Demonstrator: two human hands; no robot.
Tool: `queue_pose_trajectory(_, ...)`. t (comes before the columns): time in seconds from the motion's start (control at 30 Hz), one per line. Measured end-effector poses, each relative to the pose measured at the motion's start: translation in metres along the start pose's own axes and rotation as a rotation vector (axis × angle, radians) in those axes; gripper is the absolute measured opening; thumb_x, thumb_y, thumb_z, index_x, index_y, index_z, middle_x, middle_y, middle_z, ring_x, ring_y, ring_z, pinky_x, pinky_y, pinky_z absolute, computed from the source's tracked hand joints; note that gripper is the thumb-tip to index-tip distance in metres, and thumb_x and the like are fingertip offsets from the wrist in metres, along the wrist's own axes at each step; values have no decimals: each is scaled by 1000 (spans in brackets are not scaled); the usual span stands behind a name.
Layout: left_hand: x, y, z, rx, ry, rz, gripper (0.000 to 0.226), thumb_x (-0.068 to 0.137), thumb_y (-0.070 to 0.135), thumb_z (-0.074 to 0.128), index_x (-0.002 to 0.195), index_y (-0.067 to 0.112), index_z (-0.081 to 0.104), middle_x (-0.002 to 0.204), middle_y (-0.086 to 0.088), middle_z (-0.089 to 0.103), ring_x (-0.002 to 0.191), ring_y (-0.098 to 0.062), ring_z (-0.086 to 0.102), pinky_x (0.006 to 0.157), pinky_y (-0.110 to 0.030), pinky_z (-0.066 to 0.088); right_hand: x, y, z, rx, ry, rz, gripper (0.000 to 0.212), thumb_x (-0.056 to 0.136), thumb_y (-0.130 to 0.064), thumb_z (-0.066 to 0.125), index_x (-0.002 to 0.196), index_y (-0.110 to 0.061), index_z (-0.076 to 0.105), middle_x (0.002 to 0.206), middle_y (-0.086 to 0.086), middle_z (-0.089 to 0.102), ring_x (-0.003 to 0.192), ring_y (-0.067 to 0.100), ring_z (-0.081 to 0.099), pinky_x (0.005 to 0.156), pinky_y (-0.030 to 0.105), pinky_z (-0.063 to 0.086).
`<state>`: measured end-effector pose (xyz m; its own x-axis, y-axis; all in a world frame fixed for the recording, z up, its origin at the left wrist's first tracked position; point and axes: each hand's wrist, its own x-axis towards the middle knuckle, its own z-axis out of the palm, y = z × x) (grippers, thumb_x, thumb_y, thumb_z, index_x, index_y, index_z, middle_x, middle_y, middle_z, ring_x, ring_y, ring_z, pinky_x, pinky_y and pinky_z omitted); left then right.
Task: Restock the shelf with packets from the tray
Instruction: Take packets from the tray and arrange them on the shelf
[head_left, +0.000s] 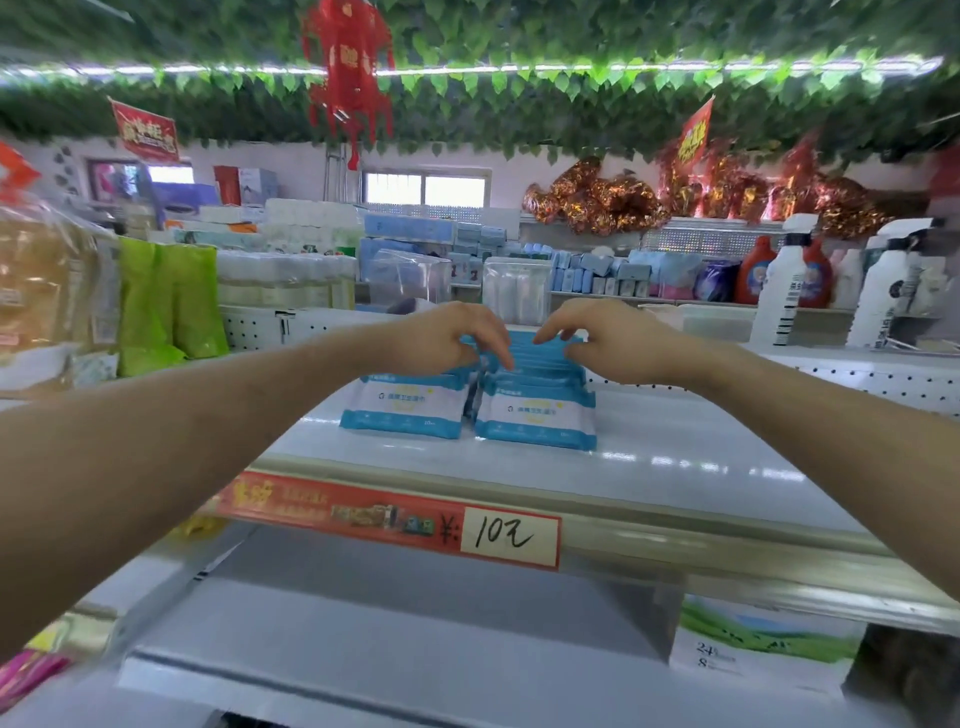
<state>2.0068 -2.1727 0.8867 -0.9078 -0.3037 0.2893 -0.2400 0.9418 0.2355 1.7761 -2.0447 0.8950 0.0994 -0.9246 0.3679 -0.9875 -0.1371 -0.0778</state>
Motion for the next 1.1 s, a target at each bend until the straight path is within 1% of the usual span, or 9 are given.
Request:
queue_pose_trajectory(0.17,-65,-13,-35,120,265,-270,36,97,0,53,113,23,76,120,5,69,104,-11,63,97,-33,51,34,-67,18,48,-19,-189,36,100,-10,58,129,-30,67,124,-14,59,111,7,56,96,27,46)
queue_pose_trajectory(0.27,-119,-18,-53,155,401,-416,30,99,5,54,112,21,76,112,5,72,102,-13,65,94,-29,50,60,-124,35,65,-32,-326,34,101,-13,58,131,-28,65,124,-14,56,107,5,52,82,12,37)
queue_pose_trajectory(0.4,-210,-31,-68,248,467,-631,31,94,7,54,112,20,75,108,1,73,99,-21,67,90,-35,55,91,-214,70,146,-48,-548,36,98,-14,59,130,-27,67,128,-10,63,109,9,56,92,26,42)
queue_pose_trajectory(0.47,-263,-36,-71,299,491,-739,31,94,8,55,113,21,75,107,0,74,96,-24,68,88,-41,57,100,-256,92,176,-84,-637,37,97,-13,59,130,-26,67,128,-5,63,109,11,56,91,27,40)
queue_pose_trajectory(0.53,-318,-35,-71,348,488,-839,30,96,7,54,116,18,73,109,-2,72,96,-26,67,85,-42,56,103,-297,113,204,-108,-730,35,96,-12,59,128,-24,68,124,-3,63,107,12,55,89,24,38)
queue_pose_trajectory(0.7,-448,-18,-50,406,469,-1087,33,98,10,52,123,23,69,108,5,68,91,-28,68,76,-48,59,95,-389,168,247,-186,-922,42,88,-24,52,126,-19,70,113,-1,62,105,17,57,95,37,46)
queue_pose_trajectory(0.77,-491,-10,-30,418,439,-1198,34,97,7,52,125,19,68,115,0,69,97,-23,66,78,-40,55,87,-419,194,280,-236,-972,37,94,-21,56,128,-21,68,110,-8,57,103,12,53,93,37,46)
queue_pose_trajectory(0.97,-588,17,51,353,355,-1469,39,92,11,53,126,25,68,124,-1,67,109,-28,65,90,-44,55,45,-487,296,327,-444,-1055,40,93,-20,55,130,-27,66,125,-5,60,118,16,55,96,39,47)
queue_pose_trajectory(1.1,-632,32,117,263,328,-1607,41,92,15,50,127,31,65,124,1,62,111,-27,62,92,-46,54,4,-509,362,308,-609,-1080,37,98,-19,57,133,-26,63,127,-9,57,118,12,56,86,27,42)
